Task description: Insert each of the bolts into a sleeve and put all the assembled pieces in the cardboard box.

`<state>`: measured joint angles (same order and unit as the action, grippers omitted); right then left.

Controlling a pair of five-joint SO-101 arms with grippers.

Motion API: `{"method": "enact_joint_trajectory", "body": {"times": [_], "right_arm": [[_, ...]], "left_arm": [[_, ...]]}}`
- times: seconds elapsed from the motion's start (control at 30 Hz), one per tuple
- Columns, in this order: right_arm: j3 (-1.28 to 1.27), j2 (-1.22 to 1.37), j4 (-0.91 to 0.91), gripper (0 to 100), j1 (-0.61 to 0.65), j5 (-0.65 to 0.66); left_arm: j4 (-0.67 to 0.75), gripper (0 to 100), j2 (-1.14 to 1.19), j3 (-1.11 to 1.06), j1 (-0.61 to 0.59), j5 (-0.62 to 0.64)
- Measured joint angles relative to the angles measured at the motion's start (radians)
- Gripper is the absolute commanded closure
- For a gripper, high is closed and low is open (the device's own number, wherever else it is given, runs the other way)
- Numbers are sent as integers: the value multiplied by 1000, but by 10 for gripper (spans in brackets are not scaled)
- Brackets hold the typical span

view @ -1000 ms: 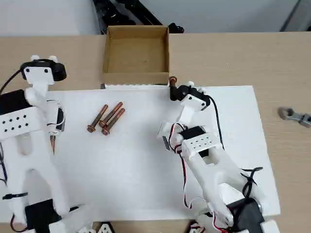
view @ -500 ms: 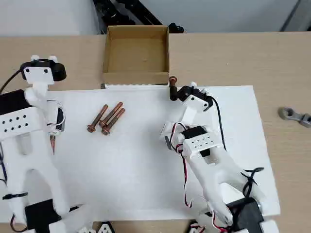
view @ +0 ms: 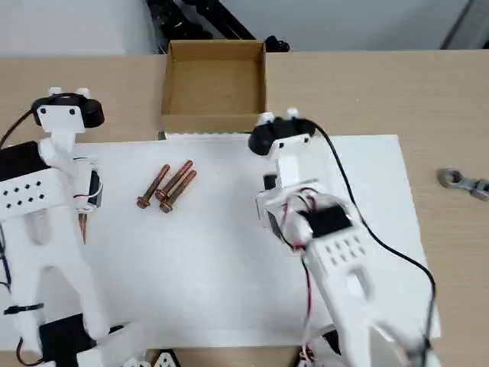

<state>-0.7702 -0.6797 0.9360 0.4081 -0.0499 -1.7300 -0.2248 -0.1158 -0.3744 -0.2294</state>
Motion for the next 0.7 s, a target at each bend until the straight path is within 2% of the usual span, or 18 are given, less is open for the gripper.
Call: {"method": "enact_joint_trajectory", "body": {"times": [0.07,0.27,0.43,0.53,0.7], "right_arm": [[0,-135,11,995,0,55],[2,-523,155,995,-28,86],[-87,-813,253,995,-103,176],[-272,-951,204,996,-106,235],[-647,-1109,-25,998,-74,247]], "left_arm": [[0,994,0,0,0,0],[17,994,0,0,0,0],[107,994,0,0,0,84],[189,994,0,0,0,152],[296,994,0,0,29,221]]}}
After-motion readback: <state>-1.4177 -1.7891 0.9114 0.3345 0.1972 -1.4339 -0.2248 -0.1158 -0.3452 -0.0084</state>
